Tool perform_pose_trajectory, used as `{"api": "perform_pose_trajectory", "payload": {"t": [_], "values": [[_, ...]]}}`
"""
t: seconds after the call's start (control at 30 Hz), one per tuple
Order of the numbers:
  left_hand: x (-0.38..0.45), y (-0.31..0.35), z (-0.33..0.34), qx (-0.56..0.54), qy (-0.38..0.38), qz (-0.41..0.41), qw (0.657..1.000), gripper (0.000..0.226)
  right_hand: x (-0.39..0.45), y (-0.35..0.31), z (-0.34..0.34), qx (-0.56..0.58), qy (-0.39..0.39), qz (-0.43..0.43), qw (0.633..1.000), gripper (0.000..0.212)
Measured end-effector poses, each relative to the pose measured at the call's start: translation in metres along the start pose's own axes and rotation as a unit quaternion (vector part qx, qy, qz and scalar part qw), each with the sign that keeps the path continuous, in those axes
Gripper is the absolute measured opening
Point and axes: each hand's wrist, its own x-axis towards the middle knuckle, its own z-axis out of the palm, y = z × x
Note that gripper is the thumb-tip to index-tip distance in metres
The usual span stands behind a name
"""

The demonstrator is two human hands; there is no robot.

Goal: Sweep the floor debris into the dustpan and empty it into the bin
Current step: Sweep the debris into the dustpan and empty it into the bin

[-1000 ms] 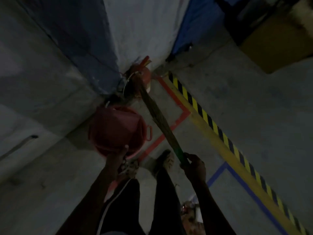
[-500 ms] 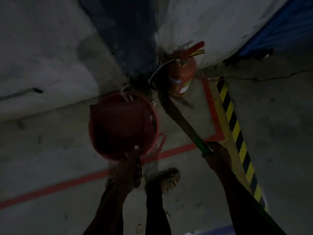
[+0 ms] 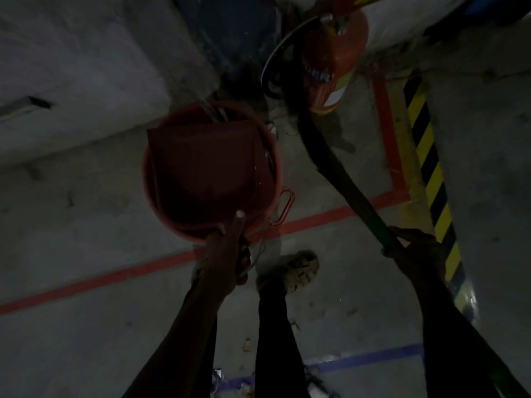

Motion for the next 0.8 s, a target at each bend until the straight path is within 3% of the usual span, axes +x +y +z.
{"api": "perform_pose_trajectory", "payload": {"t": [0.23,0.47,0.8], "values": [[0.012,-0.006,0.004,0.019,0.015,0.017,1.0,0.066,-0.04,0.009,0.044,0.069,0.009,-0.002,0.998,0.048],[0.015,-0.013,0.006,0.058,-0.016,0.058,0.996,0.068,-0.062,0.005,0.081,0.13,0.009,0.0,0.991,0.047],[0.013,-0.031,0.011,0.061,-0.027,0.084,0.994,0.051,-0.103,0.001,0.105,0.243,0.011,0.033,0.969,0.048]]}}
